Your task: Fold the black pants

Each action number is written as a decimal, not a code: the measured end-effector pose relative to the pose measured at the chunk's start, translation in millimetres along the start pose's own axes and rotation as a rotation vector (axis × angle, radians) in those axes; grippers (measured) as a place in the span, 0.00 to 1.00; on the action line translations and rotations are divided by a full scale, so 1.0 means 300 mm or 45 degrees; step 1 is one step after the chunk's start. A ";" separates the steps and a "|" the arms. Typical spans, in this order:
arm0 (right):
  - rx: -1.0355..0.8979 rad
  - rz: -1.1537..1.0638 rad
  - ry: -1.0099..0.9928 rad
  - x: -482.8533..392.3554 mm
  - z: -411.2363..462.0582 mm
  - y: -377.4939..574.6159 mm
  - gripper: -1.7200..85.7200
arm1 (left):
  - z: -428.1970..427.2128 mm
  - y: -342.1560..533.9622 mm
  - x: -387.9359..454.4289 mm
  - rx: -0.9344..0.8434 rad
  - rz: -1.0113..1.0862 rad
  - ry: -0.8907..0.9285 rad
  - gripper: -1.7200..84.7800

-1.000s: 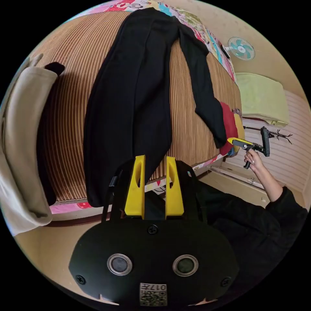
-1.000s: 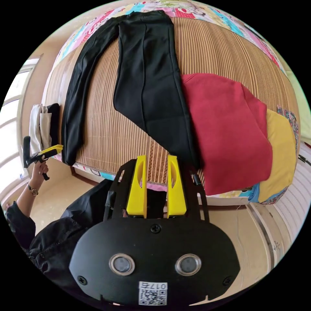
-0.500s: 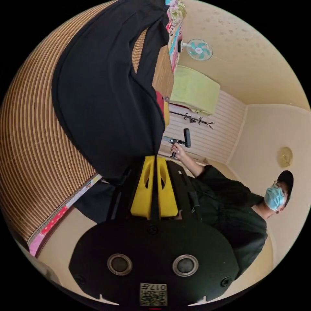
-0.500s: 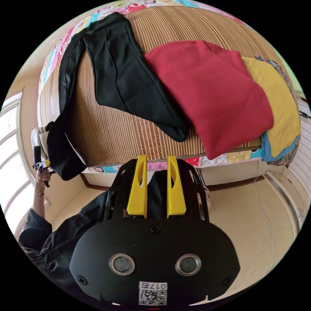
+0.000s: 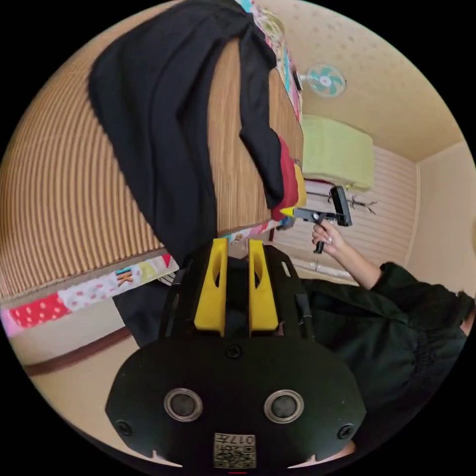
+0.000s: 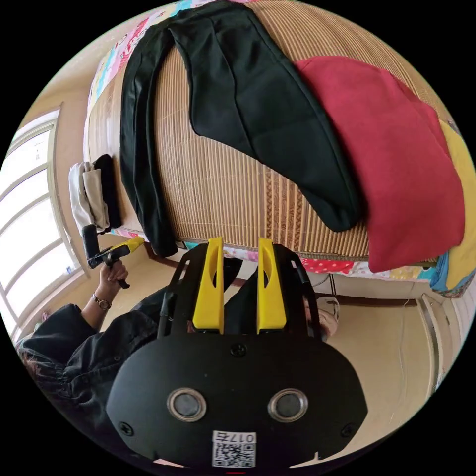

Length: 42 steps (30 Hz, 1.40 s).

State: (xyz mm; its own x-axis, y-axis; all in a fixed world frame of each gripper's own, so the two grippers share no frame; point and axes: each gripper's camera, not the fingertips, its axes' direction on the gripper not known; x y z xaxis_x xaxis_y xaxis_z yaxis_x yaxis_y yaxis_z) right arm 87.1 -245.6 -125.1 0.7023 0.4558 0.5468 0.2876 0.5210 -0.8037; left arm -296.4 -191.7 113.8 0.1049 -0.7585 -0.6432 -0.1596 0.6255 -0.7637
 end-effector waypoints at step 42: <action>-0.154 0.039 -0.149 -0.120 0.042 -0.045 0.10 | 0.061 0.325 -0.289 -0.005 -0.169 -0.280 0.06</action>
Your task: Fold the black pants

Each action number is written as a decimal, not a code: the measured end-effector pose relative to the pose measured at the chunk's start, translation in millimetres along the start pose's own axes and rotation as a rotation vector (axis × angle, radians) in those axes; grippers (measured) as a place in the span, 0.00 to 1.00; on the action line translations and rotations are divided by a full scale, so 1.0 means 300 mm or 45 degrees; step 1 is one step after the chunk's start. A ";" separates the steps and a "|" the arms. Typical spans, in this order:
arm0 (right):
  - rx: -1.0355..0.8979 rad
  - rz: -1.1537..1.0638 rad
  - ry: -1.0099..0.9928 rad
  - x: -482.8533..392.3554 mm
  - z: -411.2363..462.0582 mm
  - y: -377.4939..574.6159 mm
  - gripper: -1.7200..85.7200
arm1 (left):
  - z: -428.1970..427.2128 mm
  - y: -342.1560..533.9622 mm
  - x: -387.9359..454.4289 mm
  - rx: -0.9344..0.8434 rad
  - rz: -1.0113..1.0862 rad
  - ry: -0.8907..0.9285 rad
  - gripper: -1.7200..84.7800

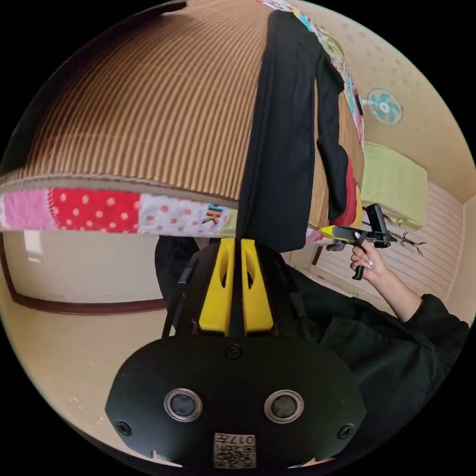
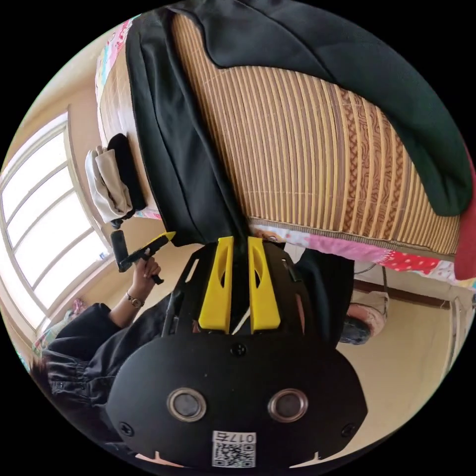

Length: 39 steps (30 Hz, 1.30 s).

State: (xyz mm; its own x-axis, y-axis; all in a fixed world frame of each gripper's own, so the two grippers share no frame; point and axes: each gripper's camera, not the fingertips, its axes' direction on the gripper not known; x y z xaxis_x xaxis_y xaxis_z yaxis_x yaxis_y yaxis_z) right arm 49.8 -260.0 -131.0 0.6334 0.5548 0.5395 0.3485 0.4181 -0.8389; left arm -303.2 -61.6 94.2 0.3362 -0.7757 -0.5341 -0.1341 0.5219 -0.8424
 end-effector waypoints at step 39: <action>0.274 0.025 -0.255 0.522 -0.164 0.349 0.12 | 0.661 -0.255 0.865 -0.492 0.501 -0.150 0.12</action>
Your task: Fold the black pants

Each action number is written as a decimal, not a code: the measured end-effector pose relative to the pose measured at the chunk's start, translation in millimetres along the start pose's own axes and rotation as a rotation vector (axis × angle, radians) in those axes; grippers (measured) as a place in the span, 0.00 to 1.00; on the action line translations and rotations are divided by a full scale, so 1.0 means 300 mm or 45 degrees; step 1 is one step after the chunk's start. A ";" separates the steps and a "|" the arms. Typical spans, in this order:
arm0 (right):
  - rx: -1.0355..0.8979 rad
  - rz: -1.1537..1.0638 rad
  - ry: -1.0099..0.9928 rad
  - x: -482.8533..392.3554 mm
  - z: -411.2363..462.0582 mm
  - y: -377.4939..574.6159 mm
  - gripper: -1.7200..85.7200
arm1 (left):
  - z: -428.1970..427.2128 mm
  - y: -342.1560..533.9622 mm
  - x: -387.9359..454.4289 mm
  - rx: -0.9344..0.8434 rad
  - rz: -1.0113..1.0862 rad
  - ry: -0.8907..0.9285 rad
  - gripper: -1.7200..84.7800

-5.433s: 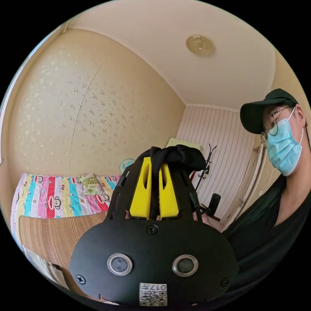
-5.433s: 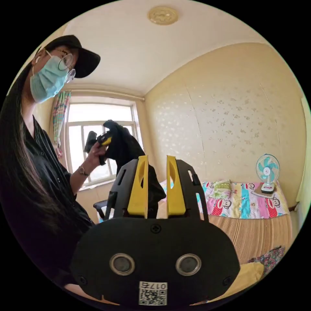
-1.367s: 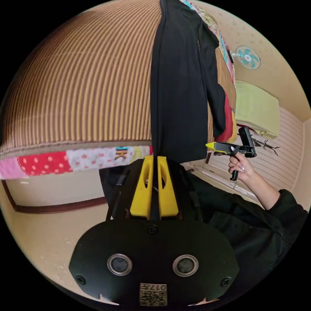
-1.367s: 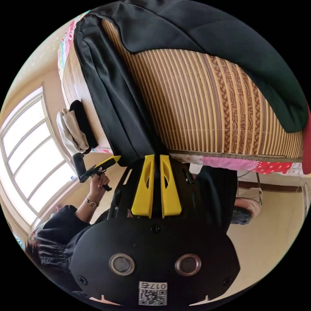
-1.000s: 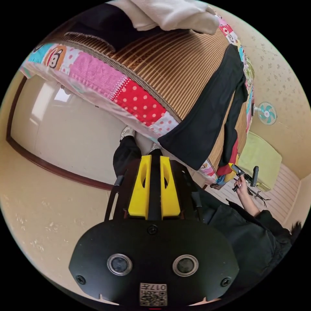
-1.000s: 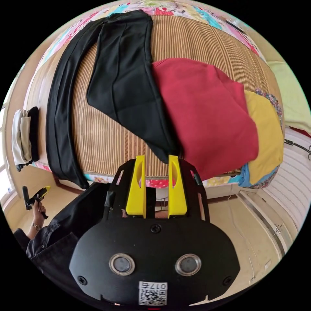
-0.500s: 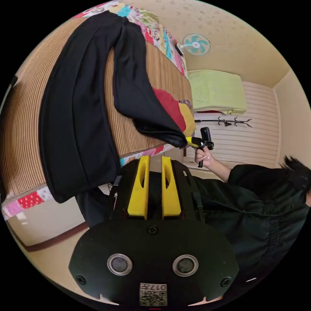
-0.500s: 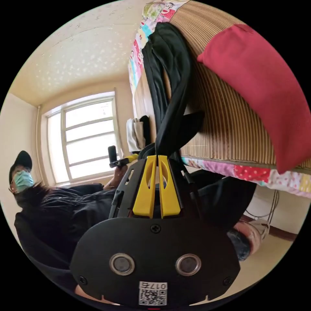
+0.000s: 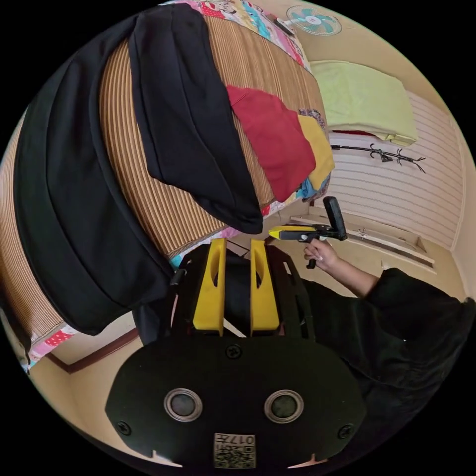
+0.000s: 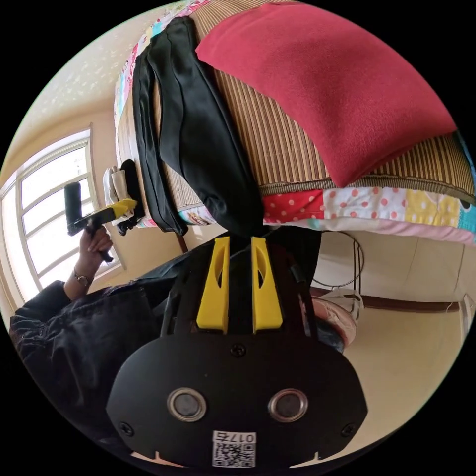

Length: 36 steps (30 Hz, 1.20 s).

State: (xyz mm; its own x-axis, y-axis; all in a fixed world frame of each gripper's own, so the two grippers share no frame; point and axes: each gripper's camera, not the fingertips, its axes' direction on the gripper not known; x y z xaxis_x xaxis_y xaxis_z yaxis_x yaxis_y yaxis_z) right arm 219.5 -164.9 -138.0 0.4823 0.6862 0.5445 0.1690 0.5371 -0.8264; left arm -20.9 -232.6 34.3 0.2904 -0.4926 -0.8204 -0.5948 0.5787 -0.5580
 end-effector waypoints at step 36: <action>-0.337 -0.743 -0.079 -0.307 -0.008 0.196 0.05 | 0.134 -0.038 0.162 0.117 0.026 0.100 0.16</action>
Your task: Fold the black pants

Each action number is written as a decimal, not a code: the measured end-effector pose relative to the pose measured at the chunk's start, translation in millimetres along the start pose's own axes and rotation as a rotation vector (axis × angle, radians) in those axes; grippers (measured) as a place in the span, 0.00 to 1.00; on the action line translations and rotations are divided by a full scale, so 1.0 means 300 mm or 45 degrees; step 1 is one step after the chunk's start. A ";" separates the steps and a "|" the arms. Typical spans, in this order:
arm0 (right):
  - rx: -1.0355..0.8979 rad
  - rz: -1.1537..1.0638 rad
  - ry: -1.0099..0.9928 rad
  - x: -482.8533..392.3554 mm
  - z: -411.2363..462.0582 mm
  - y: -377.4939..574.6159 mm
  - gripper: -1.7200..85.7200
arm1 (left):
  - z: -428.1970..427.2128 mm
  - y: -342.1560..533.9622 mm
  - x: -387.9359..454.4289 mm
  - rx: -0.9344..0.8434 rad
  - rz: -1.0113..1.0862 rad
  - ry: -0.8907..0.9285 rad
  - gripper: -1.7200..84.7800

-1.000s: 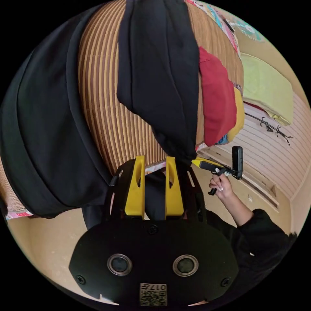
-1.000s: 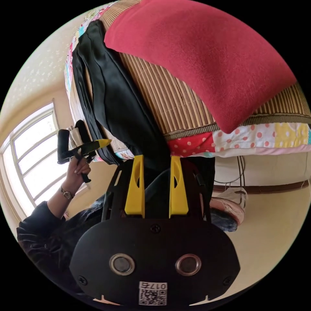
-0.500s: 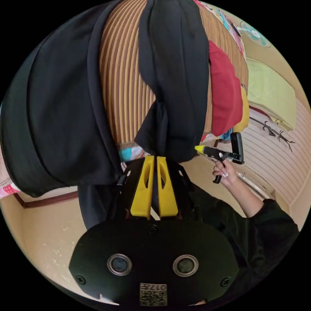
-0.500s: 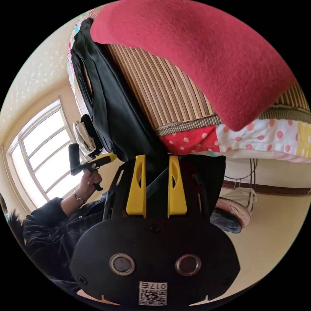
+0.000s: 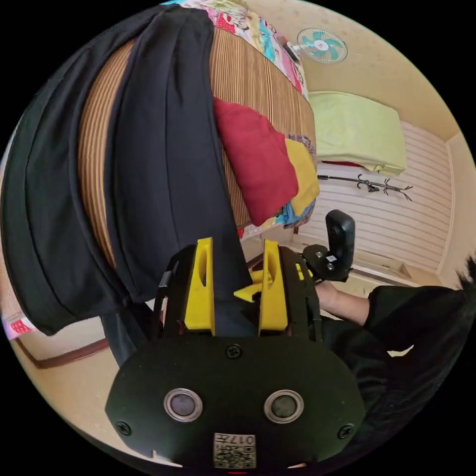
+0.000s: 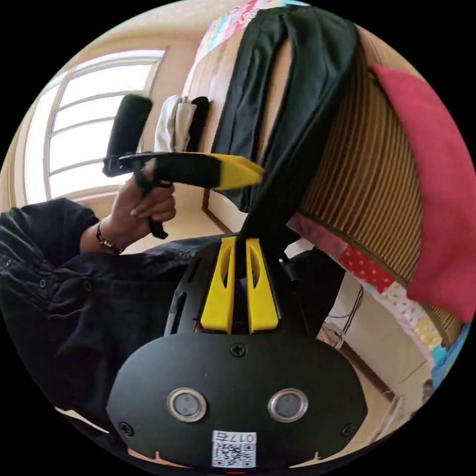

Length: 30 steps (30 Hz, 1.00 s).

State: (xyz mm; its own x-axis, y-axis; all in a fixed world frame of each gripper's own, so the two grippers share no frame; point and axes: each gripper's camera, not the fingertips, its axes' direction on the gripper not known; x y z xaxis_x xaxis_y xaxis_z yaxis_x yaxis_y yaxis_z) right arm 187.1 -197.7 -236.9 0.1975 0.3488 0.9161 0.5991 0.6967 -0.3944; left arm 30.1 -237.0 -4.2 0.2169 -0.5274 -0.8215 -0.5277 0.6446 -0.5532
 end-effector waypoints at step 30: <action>0.824 0.030 0.845 -0.158 -0.133 -1.712 0.06 | -0.490 0.784 -0.504 0.805 -0.297 0.662 0.03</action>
State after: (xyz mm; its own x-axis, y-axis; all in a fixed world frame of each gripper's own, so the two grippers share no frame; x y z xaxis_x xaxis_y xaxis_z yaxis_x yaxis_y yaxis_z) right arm -99.2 -597.0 -74.8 0.7278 0.0761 0.6816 0.0790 0.9779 -0.1935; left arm -247.4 -86.9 10.4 -0.2232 -0.7726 -0.5944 0.0756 0.5943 -0.8007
